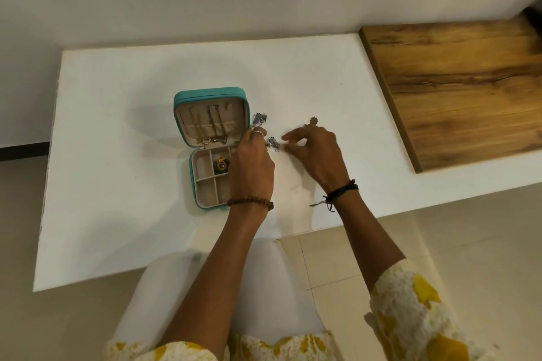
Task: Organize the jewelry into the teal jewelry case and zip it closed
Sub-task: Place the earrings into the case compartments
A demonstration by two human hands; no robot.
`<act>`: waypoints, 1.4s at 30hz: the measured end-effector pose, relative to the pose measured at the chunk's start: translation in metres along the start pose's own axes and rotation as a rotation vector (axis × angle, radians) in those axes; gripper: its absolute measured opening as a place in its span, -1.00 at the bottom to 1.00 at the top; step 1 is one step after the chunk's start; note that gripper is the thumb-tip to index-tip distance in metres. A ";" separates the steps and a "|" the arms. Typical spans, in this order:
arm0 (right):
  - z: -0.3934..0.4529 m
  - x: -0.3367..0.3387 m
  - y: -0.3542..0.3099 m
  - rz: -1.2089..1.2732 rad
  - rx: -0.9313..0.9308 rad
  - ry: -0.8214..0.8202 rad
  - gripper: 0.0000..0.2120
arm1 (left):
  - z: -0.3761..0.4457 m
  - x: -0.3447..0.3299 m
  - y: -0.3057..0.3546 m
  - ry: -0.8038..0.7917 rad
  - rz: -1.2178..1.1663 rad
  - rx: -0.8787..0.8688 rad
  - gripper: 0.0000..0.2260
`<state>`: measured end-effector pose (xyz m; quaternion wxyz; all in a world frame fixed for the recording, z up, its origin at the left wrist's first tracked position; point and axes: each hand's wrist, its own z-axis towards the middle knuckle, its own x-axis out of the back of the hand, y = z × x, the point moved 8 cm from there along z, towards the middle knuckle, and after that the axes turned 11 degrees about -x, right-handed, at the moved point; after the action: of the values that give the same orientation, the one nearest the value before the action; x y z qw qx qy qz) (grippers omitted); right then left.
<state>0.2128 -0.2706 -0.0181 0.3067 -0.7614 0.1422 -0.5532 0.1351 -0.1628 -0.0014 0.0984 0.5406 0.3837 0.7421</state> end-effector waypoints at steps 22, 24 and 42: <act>0.004 -0.007 -0.017 0.096 -0.030 0.008 -0.89 | 0.001 0.006 -0.015 0.072 -0.293 0.144 -0.78; -0.002 0.005 -0.013 0.292 -0.083 0.000 -0.89 | 0.001 0.002 -0.015 0.071 -0.424 0.161 -0.78; -0.016 0.051 -0.016 0.668 -0.192 -0.086 -0.85 | 0.016 -0.026 0.014 -0.076 -1.124 0.263 -0.95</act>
<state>0.2137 -0.2914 0.0333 0.4037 -0.7207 0.4217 -0.3737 0.1634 -0.1796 -0.0094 0.4232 0.2878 0.6972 0.5020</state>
